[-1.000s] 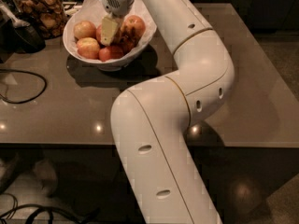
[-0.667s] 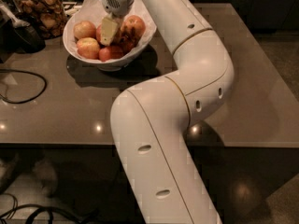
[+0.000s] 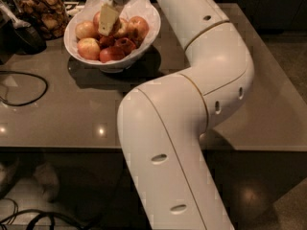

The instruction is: Pick apple from white bowl

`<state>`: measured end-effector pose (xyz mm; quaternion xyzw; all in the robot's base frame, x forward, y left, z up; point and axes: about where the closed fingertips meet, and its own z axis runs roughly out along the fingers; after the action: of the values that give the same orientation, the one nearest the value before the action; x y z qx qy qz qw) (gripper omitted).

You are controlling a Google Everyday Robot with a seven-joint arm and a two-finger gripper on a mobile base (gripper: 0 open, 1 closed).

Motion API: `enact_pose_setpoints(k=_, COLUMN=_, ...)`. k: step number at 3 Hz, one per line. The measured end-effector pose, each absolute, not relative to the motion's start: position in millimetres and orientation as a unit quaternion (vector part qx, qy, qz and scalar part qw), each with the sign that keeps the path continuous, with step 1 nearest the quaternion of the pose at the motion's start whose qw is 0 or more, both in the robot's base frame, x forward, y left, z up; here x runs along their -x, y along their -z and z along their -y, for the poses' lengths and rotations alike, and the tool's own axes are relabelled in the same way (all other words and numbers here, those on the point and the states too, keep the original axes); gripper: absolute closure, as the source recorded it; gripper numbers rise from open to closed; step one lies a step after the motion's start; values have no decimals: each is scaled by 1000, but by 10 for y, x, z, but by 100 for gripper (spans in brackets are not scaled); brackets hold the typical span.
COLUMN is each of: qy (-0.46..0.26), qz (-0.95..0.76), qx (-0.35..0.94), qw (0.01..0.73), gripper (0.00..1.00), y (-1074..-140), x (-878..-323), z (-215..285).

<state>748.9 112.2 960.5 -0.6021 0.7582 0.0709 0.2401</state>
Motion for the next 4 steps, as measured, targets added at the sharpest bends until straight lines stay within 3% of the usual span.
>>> enact_pose_setpoints(k=2, qy=-83, qz=-732, qx=611, qw=289, gripper=100, y=-10083, x=-7096, z=-1010)
enact_pose_setpoints(k=4, qy=-104, qz=-678, qx=635, qw=355, gripper=100, y=-10439, x=-6257, z=-890)
